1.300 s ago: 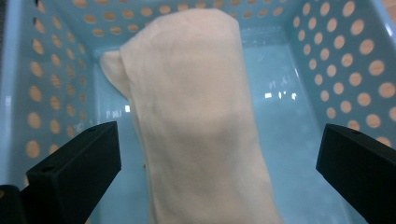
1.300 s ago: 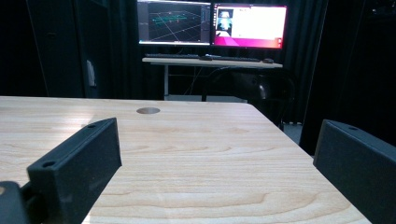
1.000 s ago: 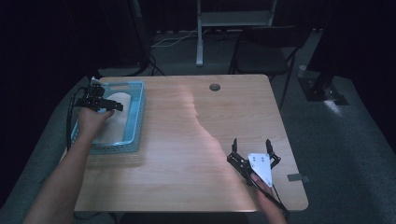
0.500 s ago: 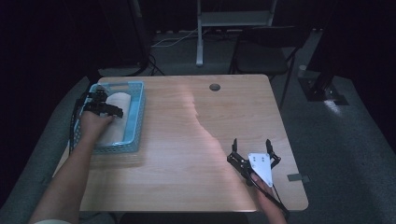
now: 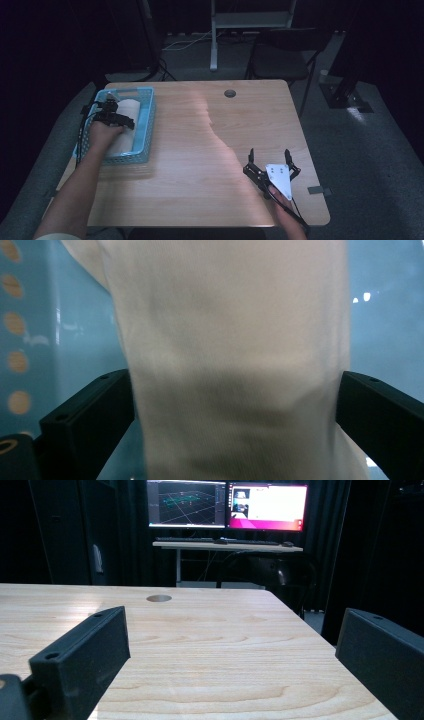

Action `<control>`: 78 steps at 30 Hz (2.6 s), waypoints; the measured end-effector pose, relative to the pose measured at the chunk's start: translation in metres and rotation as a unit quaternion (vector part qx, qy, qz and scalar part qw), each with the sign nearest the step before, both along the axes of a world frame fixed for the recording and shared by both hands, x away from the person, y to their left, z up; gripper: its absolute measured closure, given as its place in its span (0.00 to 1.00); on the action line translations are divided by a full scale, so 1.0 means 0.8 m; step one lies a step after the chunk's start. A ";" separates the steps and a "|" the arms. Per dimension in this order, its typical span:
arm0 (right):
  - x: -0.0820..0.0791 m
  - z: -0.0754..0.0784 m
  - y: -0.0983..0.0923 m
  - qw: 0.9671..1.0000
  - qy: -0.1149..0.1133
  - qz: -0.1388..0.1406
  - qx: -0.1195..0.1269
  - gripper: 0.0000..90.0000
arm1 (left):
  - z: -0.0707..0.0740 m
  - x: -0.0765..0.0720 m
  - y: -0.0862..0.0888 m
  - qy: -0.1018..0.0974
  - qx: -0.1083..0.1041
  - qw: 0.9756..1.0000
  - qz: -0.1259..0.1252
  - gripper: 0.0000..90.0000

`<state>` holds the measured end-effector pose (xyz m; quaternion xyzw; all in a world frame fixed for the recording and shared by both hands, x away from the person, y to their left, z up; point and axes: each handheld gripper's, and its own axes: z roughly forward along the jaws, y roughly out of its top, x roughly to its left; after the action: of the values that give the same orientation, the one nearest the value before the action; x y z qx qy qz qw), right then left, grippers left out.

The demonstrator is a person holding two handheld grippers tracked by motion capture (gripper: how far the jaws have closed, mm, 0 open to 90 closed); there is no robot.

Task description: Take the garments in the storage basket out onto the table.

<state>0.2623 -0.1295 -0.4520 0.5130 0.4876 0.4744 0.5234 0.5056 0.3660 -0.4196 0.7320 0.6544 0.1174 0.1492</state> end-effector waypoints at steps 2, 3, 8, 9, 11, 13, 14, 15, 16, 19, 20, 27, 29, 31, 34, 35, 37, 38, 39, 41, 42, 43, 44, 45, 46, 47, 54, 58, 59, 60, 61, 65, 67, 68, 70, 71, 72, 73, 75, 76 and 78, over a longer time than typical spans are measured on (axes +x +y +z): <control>0.000 0.000 0.000 1.000 0.000 0.000 0.000 0.00 | -0.001 0.001 -0.002 -0.001 0.004 1.000 0.001 0.02; 0.000 0.000 0.000 1.000 0.000 0.000 0.000 0.00 | -0.002 0.000 -0.003 -0.002 0.008 1.000 -0.001 0.02; 0.000 0.000 0.000 1.000 0.000 0.000 0.000 0.00 | -0.004 -0.001 -0.009 -0.009 0.015 1.000 -0.010 0.00; 0.000 0.000 0.000 1.000 0.000 0.000 -0.001 0.00 | -0.004 -0.001 -0.009 -0.008 0.015 1.000 -0.010 0.00; 0.000 0.000 0.000 1.000 -0.001 0.000 -0.001 0.00 | -0.004 -0.001 -0.009 -0.008 0.016 1.000 -0.008 0.00; 0.000 0.000 0.000 1.000 0.000 0.000 -0.001 0.00 | -0.004 0.000 -0.011 -0.005 0.017 1.000 -0.001 0.00; 0.000 0.000 0.000 1.000 0.001 0.000 0.000 0.00 | -0.004 0.000 -0.012 -0.005 0.017 1.000 0.000 0.00; 0.000 0.000 0.000 1.000 0.001 0.000 0.000 0.00 | -0.004 0.000 -0.013 -0.004 0.016 1.000 -0.001 0.00; 0.000 0.000 0.000 1.000 0.000 -0.001 -0.001 0.00 | -0.004 0.000 -0.013 -0.001 0.017 1.000 0.000 0.00; 0.000 0.000 0.000 1.000 0.000 0.000 -0.002 0.00 | 0.000 0.000 -0.017 0.006 0.014 1.000 -0.004 0.05; 0.000 0.000 0.000 1.000 0.000 0.000 -0.002 0.00 | 0.005 -0.001 -0.018 0.007 0.011 1.000 -0.003 0.09; 0.000 0.000 0.001 1.000 -0.001 -0.001 -0.002 0.00 | 0.015 -0.007 -0.007 -0.001 -0.017 1.000 -0.023 0.65; 0.000 0.000 0.001 1.000 -0.001 -0.001 -0.003 0.00 | 0.015 -0.006 -0.004 0.002 -0.026 0.999 -0.022 0.67; 0.000 0.000 0.000 1.000 0.001 0.000 -0.002 0.00 | 0.015 -0.005 -0.003 0.004 -0.030 0.999 -0.020 0.68; 0.000 0.000 0.000 1.000 0.001 0.000 -0.002 0.00 | 0.015 -0.005 -0.001 0.003 -0.038 0.999 -0.018 0.69; 0.000 0.000 0.000 1.000 0.000 -0.002 -0.001 0.00 | 0.016 -0.005 0.000 0.005 -0.042 0.999 -0.017 0.69; 0.000 0.000 0.000 1.000 0.000 -0.002 -0.001 0.00 | 0.016 -0.004 0.004 0.009 -0.054 0.998 -0.011 0.70; 0.000 0.000 0.000 1.000 0.001 -0.001 -0.001 0.00 | 0.016 -0.004 0.004 0.012 -0.054 0.998 -0.013 0.70; 0.000 0.000 0.000 1.000 0.001 -0.001 0.000 0.00 | 0.017 -0.004 0.005 0.013 -0.054 0.998 -0.010 0.70; 0.000 0.000 0.000 1.000 0.002 0.000 0.001 0.00 | 0.019 -0.005 0.007 0.017 -0.054 0.998 -0.017 0.70; 0.000 0.000 0.000 1.000 0.002 -0.001 0.001 0.00 | 0.019 -0.006 0.009 0.016 -0.056 0.998 -0.014 0.70; 0.000 0.000 0.000 1.000 0.002 0.000 0.001 0.00 | 0.020 -0.006 0.010 0.017 -0.055 0.998 -0.014 0.70; 0.000 0.000 0.000 1.000 0.002 0.000 0.001 0.00 | 0.021 -0.008 0.011 0.014 -0.047 0.999 -0.012 0.70; 0.000 0.000 0.000 1.000 0.002 0.000 0.000 0.00 | 0.023 -0.009 0.013 0.014 -0.046 0.999 -0.012 0.70; 0.000 0.000 0.000 1.000 0.002 0.000 0.000 0.00 | 0.024 -0.009 0.013 0.014 -0.044 0.999 -0.014 0.71; 0.000 0.000 0.000 1.000 0.002 0.000 0.000 0.00 | 0.026 -0.011 0.014 0.009 -0.041 0.999 -0.011 0.71; 0.000 0.000 0.000 1.000 0.002 0.000 0.000 0.00 | 0.046 -0.019 0.019 -0.010 -0.090 0.996 -0.015 0.71; 0.000 0.000 0.000 1.000 0.002 0.000 -0.001 0.00 | 0.056 -0.026 0.019 -0.016 -0.095 0.995 -0.024 0.71; 0.000 0.000 0.000 1.000 0.003 0.001 -0.002 0.00 | 0.057 -0.027 0.019 -0.016 -0.095 0.995 -0.026 0.71; 0.000 0.000 0.000 1.000 0.003 0.001 -0.002 0.00 | 0.059 -0.029 0.019 -0.015 -0.093 0.995 -0.024 0.71; 0.000 0.000 0.000 1.000 0.003 0.000 -0.001 0.00 | 0.060 -0.030 0.020 -0.016 -0.093 0.995 -0.024 0.71; 0.000 0.000 0.001 1.000 0.002 -0.002 -0.003 0.00 | 0.069 -0.035 0.023 -0.031 -0.097 0.995 -0.010 0.71; 0.000 0.000 0.001 1.000 0.001 -0.002 -0.005 0.00 | 0.074 -0.038 0.025 -0.036 -0.105 0.994 -0.007 0.71; 0.000 0.000 0.002 1.000 0.001 -0.001 -0.006 0.00 | 0.076 -0.039 0.026 -0.035 -0.105 0.994 -0.008 0.71; 0.000 0.000 0.002 1.000 -0.001 -0.001 -0.008 0.00 | 0.080 -0.042 0.027 -0.035 -0.108 0.993 -0.009 0.71; 0.000 0.000 0.002 1.000 -0.001 -0.001 -0.008 0.00 | 0.083 -0.043 0.027 -0.035 -0.105 0.994 -0.009 0.71; 0.000 0.000 0.001 1.000 -0.001 -0.001 -0.007 0.00 | 0.086 -0.046 0.028 -0.041 -0.104 0.994 -0.007 0.71; 0.000 0.000 0.001 1.000 0.000 -0.002 -0.005 0.00 | 0.089 -0.047 0.029 -0.039 -0.108 0.993 -0.010 0.71; 0.000 0.000 0.002 1.000 0.000 -0.004 -0.005 0.00 | 0.096 -0.052 0.030 -0.050 -0.106 0.993 -0.009 0.71; 0.000 0.000 0.002 1.000 0.000 -0.005 -0.005 0.00 | 0.099 -0.053 0.031 -0.050 -0.110 0.993 -0.011 0.71; 0.000 0.000 0.002 1.000 0.000 -0.003 -0.007 0.00 | 0.104 -0.057 0.033 -0.056 -0.114 0.992 -0.006 0.71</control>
<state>0.2620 -0.1282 -0.4520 0.5105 0.4893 0.4694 0.5288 0.4599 0.3927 -0.3364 0.7061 0.6499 0.0826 0.2687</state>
